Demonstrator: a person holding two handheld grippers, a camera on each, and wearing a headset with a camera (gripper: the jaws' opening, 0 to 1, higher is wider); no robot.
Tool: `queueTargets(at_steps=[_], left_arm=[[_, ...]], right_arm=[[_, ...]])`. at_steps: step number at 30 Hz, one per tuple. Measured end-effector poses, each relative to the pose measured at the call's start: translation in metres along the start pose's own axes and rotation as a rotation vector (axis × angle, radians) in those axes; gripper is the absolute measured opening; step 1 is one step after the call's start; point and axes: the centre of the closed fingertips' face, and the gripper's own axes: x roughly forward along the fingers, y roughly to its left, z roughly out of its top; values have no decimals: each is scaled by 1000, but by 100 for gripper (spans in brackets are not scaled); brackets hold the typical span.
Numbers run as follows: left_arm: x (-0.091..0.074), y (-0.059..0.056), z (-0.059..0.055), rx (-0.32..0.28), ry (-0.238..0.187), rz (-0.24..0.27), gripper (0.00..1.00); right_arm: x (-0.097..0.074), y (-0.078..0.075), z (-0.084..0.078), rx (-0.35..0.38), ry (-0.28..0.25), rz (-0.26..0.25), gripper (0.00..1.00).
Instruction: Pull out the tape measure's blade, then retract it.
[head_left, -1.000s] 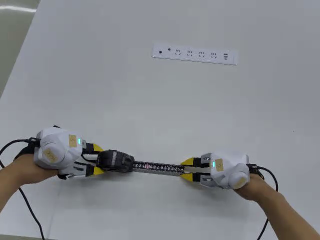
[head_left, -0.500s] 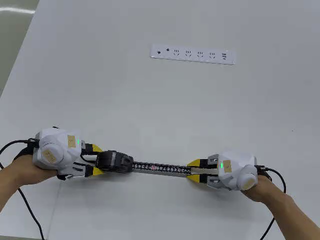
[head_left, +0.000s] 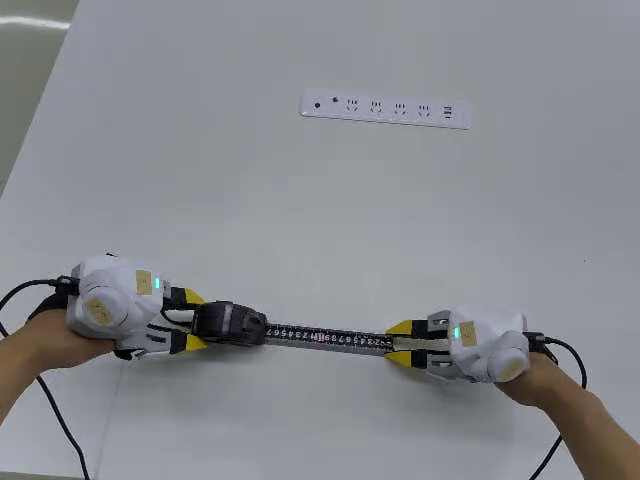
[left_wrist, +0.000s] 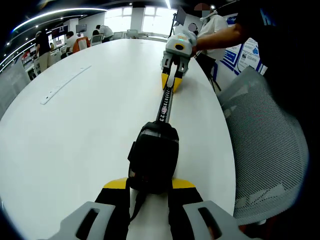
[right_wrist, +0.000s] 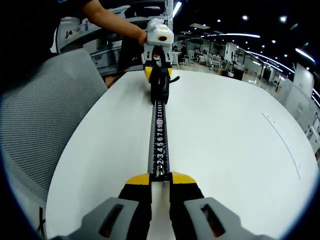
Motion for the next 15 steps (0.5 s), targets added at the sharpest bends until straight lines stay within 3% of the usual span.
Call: queueTargets(at_steps=[15], left_arm=[[0, 0, 0, -2, -1, 0, 26]], right_arm=[[-16, 0, -15, 2, 24, -5, 10]])
